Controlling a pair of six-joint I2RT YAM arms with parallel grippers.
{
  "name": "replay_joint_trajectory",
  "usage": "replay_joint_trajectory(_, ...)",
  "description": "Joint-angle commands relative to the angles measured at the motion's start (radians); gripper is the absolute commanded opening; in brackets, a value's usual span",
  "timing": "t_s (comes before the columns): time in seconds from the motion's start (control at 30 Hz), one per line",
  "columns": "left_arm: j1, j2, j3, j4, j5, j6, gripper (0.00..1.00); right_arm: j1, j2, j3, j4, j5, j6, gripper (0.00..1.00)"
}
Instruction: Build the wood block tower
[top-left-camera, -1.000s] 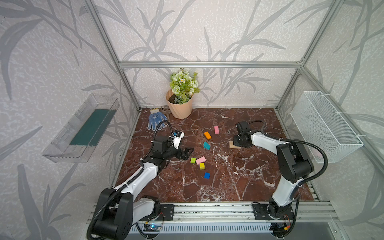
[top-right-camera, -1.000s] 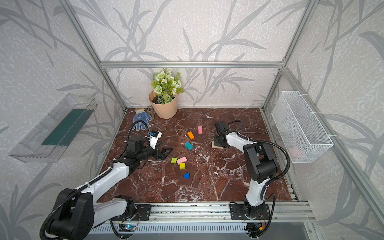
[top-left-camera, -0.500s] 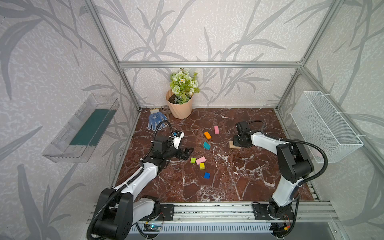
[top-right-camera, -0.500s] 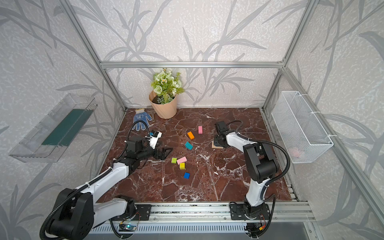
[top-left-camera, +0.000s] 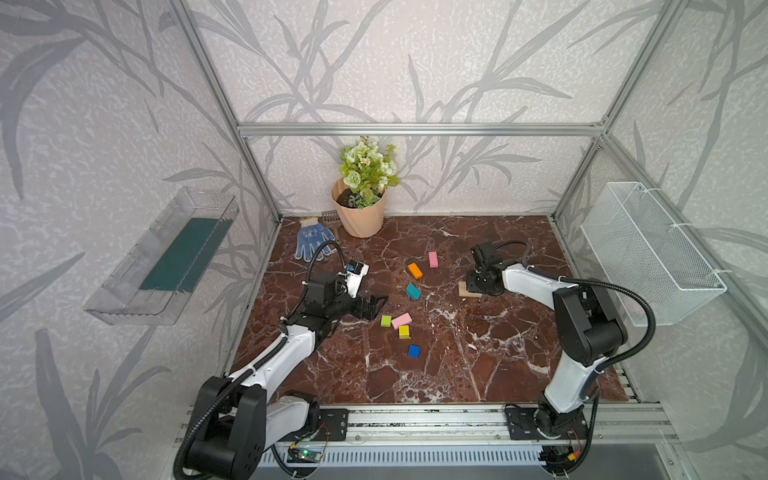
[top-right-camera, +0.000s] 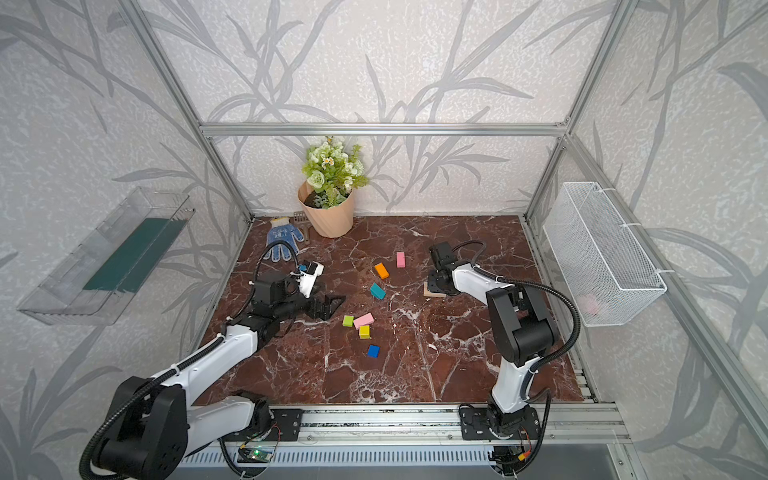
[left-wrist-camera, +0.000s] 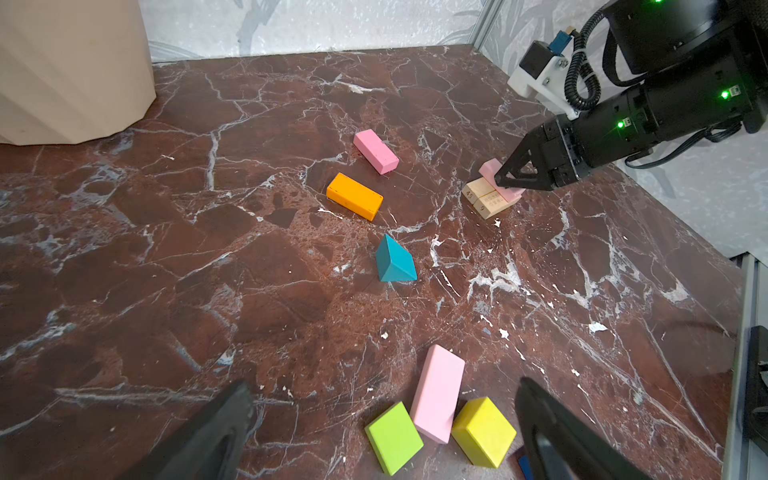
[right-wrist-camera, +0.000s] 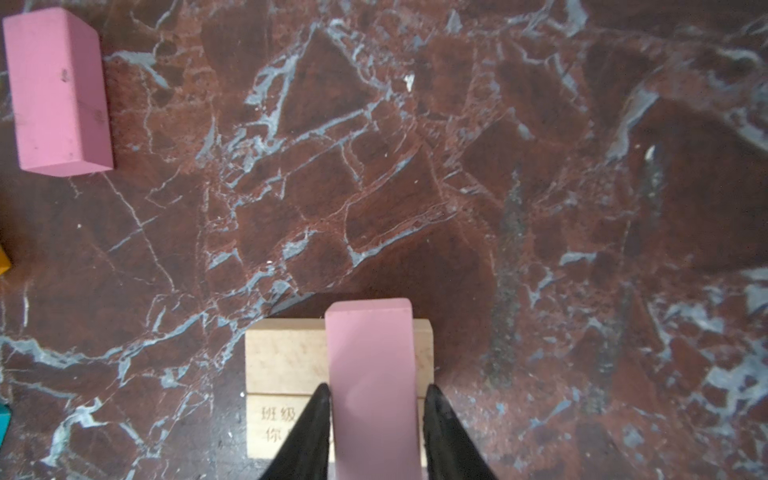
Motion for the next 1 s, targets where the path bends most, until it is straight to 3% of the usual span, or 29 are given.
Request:
replay_joint_trajectory(0.0, -0.002, -0.025, -0.010, 0.014, -0.004, 0.019, 0.99, 0.007, -0.005, -0.003, -0.026, 0.018, 0.010, 0.34)
replay_joint_trajectory(0.97, -0.002, -0.026, -0.011, 0.014, -0.004, 0.020, 0.99, 0.022, -0.042, -0.034, -0.025, 0.028, 0.007, 0.30)
